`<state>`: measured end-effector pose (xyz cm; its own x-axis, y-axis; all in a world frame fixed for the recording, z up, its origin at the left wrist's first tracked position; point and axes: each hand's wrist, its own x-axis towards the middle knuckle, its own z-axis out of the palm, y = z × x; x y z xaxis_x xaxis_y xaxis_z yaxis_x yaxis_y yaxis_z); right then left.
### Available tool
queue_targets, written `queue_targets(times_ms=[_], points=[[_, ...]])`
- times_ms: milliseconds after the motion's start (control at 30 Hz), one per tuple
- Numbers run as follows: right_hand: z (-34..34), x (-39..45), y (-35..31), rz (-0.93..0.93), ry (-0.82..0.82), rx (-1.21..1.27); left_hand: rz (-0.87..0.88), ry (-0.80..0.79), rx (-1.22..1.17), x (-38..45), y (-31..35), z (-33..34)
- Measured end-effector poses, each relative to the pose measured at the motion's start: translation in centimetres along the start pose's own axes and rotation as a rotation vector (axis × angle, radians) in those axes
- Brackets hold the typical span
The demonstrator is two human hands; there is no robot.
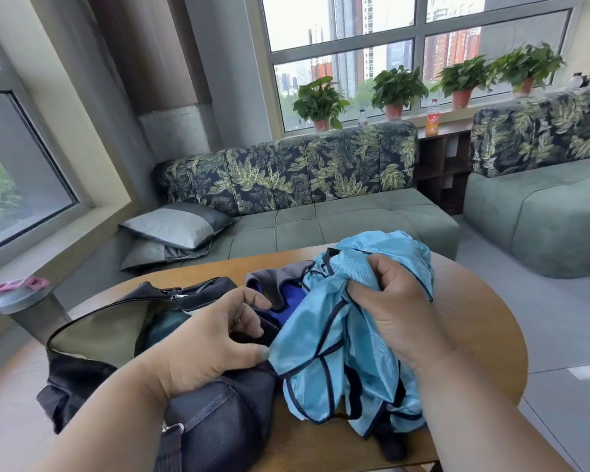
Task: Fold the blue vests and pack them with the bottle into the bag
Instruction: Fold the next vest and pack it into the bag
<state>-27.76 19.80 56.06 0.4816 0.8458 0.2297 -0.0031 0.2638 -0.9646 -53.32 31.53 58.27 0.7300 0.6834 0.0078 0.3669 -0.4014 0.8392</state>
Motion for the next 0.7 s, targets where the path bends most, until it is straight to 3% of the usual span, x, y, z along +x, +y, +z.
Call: queue_targets(times_ms=[233, 300, 467, 700], points=[[0.2, 0.0, 0.2, 0.002, 0.023, 0.071, -0.125, -0.188, -0.169, -0.1, 0.6, 3.2], [0.2, 0.0, 0.4, 0.003, 0.038, 0.087, -0.154, -0.169, -0.154, 0.0, 0.5, 3.8], [0.0, 0.3, 0.4, 0.005, 0.054, 0.129, -0.196, -0.124, -0.430, 0.6, 0.0, 3.7], [0.0, 0.4, 0.7, 0.018, 0.019, 0.118, -0.289, -0.045, -0.570, 0.7, -0.7, 4.3]])
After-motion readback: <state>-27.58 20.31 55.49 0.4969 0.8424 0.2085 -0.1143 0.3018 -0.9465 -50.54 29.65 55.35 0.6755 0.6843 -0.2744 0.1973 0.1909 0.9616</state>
